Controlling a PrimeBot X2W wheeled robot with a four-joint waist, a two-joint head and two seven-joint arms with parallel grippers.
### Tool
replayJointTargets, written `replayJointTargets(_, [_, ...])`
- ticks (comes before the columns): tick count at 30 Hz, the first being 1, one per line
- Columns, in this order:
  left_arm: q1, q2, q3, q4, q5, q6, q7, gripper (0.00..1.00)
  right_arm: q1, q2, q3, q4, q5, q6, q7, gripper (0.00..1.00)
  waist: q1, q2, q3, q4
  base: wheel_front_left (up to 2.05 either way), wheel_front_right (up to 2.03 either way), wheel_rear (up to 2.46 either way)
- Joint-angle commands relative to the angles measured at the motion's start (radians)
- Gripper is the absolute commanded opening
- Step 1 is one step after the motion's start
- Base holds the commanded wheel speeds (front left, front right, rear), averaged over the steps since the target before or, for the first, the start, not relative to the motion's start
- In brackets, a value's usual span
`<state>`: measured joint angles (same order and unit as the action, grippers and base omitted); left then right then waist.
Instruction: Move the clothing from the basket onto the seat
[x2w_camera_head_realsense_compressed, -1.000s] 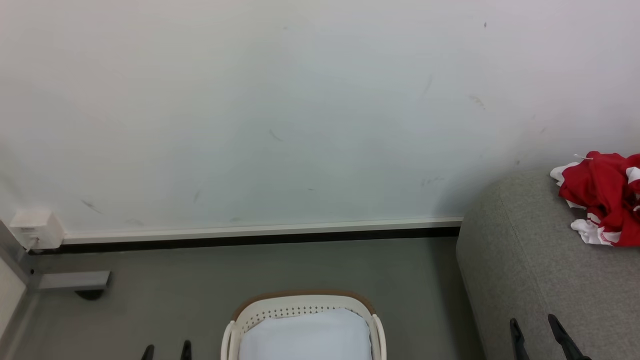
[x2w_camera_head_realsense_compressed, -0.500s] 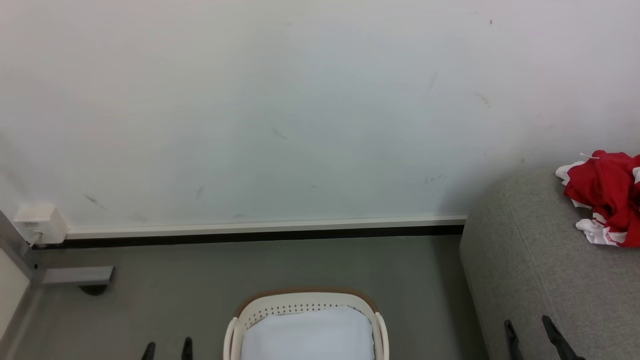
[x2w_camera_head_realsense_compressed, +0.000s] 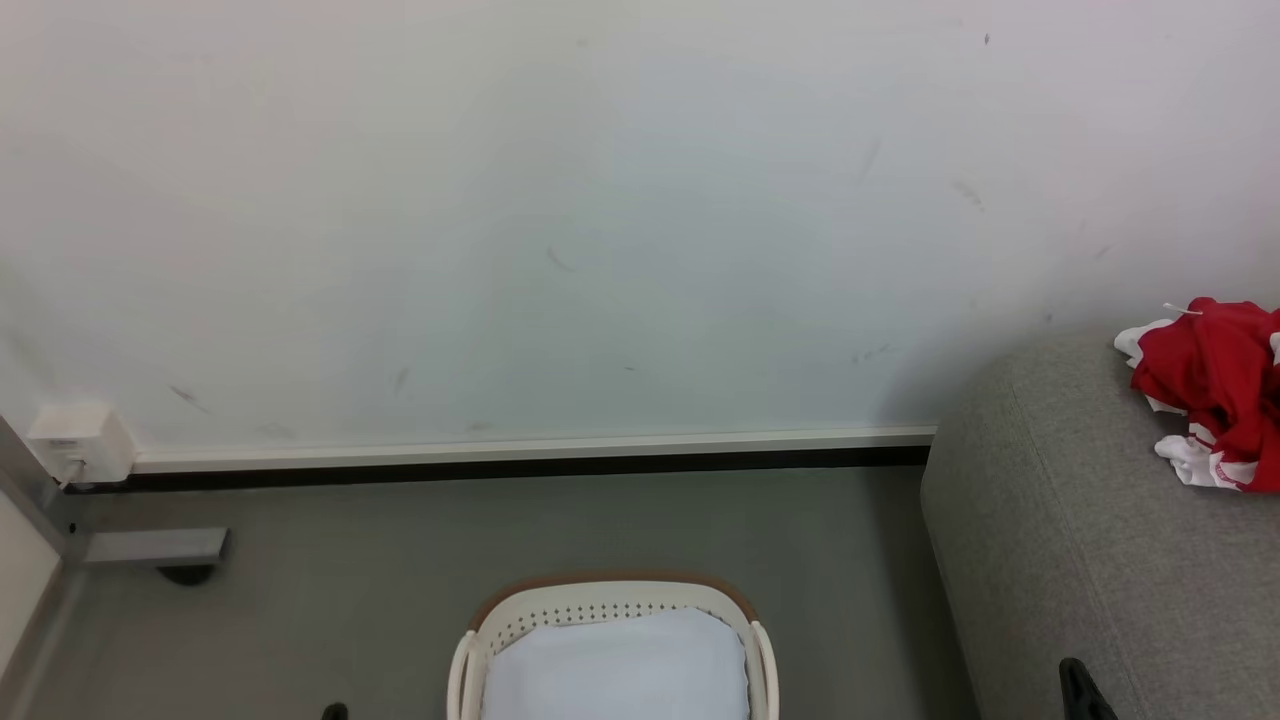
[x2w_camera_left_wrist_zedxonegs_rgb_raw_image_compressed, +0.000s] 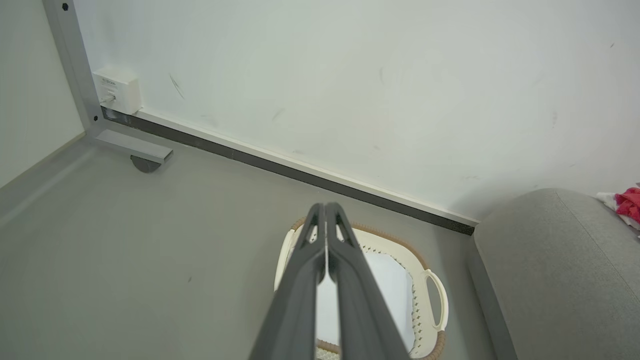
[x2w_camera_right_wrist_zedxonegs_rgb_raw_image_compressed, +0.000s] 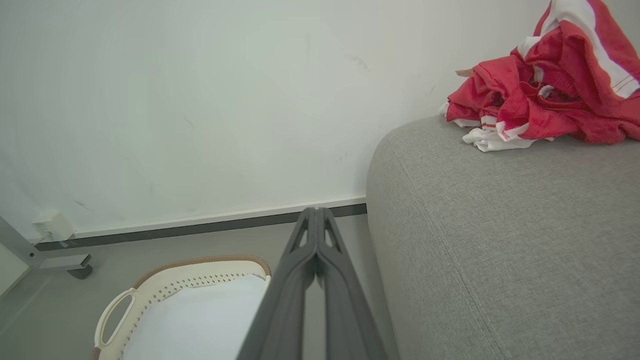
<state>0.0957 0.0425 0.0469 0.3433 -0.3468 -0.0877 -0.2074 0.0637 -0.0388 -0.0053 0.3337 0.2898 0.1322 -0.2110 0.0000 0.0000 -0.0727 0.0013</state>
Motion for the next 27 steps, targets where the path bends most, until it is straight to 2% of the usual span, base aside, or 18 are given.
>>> replayJointTargets(1, [-0.030, 0.006, 0.004, -0.019, -0.038, -0.004, 0.007, 0.00, -0.029, -0.007, -0.006, -0.020, 0.038, 0.000, 0.005, 0.00, 0.0000, 0.0000, 0.001, 0.000, 0.00, 0.00, 0.00])
replayJointTargets(27, [-0.088, 0.008, 0.021, -0.052, -0.449, -0.017, 0.108, 0.00, -0.080, -0.010, -0.039, -0.047, 0.468, -0.001, 0.111, 0.00, 0.0000, 0.0000, 0.018, 0.000, 0.00, 0.00, 0.00])
